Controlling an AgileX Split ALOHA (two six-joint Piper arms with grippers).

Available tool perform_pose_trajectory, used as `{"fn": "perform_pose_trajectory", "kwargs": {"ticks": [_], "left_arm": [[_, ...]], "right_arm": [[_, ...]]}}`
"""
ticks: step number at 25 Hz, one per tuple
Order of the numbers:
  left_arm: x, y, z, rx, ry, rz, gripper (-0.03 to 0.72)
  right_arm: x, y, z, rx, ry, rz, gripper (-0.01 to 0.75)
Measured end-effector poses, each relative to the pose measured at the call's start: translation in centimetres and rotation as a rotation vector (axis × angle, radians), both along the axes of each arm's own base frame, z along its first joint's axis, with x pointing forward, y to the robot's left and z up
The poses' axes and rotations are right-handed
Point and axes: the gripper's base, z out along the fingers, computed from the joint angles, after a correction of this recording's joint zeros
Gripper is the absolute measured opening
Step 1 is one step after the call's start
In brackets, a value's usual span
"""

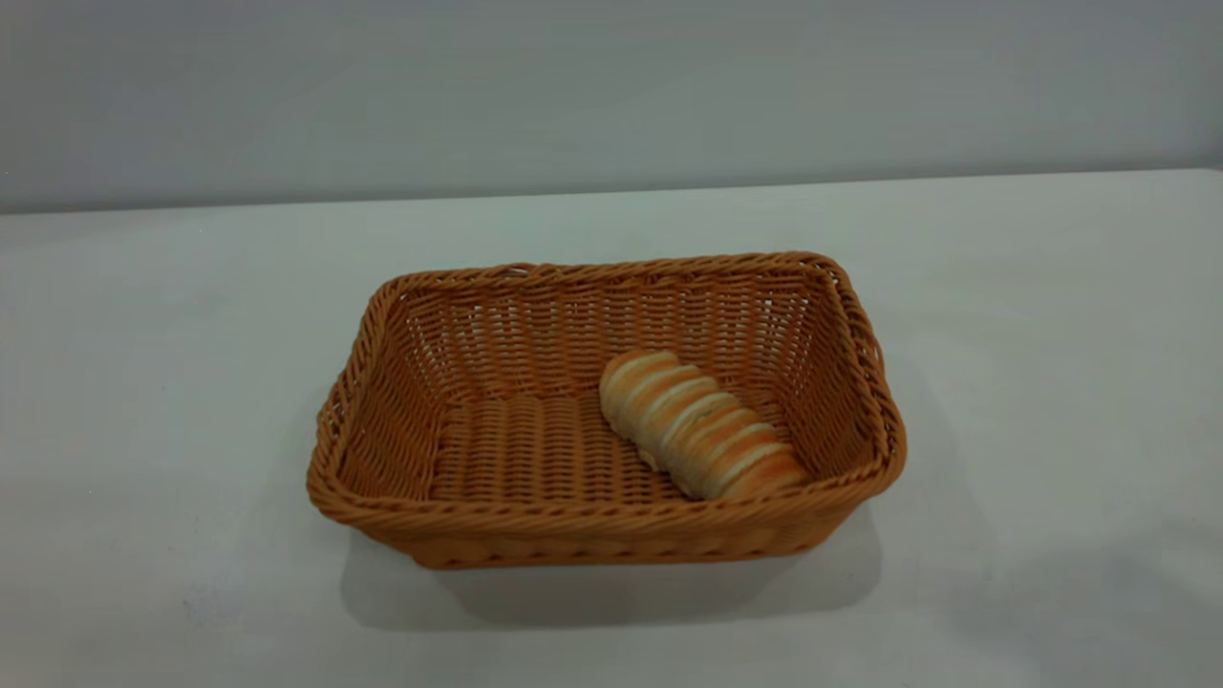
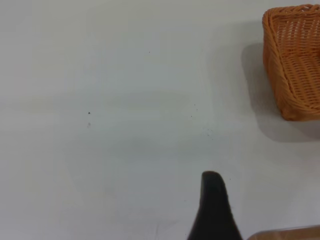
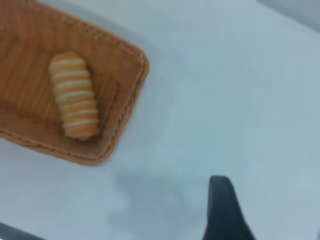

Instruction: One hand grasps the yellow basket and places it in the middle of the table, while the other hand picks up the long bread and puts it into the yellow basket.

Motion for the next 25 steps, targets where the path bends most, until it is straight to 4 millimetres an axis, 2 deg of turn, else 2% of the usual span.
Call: {"fn": "perform_pose_trajectory", "kwargs": {"ticks": [2,4,6,9,18,25], "left_arm": [[0.0,0.0,0.0,0.002,0.002,-0.001,0.58],[-0.1,0.0,-0.1,0.014,0.015,-0.005,0.58],[-0.3,0.1,-0.4,0.036,0.048,-0.01,0.58],[-0.7,0.3,-0.7,0.054,0.098,-0.008,0.58],[-2.0,0.4,-1.1,0.001,0.025,-0.036,0.58],[-2.3,0.5,-1.1,0.051,-0.005,-0.081,0.58]], "right_arm": [[-2.6,-1.4,1.7,0.046,-0.077,-0.005,0.498],[-4.9,-2.6,2.4,0.076,-0.128,-0.006,0.498],[-7.1,-3.8,2.5,0.098,-0.163,-0.009,0.498],[-9.9,-5.3,1.5,0.123,-0.192,-0.015,0.498],[-15.7,-8.0,-5.1,0.187,-0.165,-0.026,0.498],[-19.9,-9.8,-9.3,0.267,-0.229,0.0,0.498]]}}
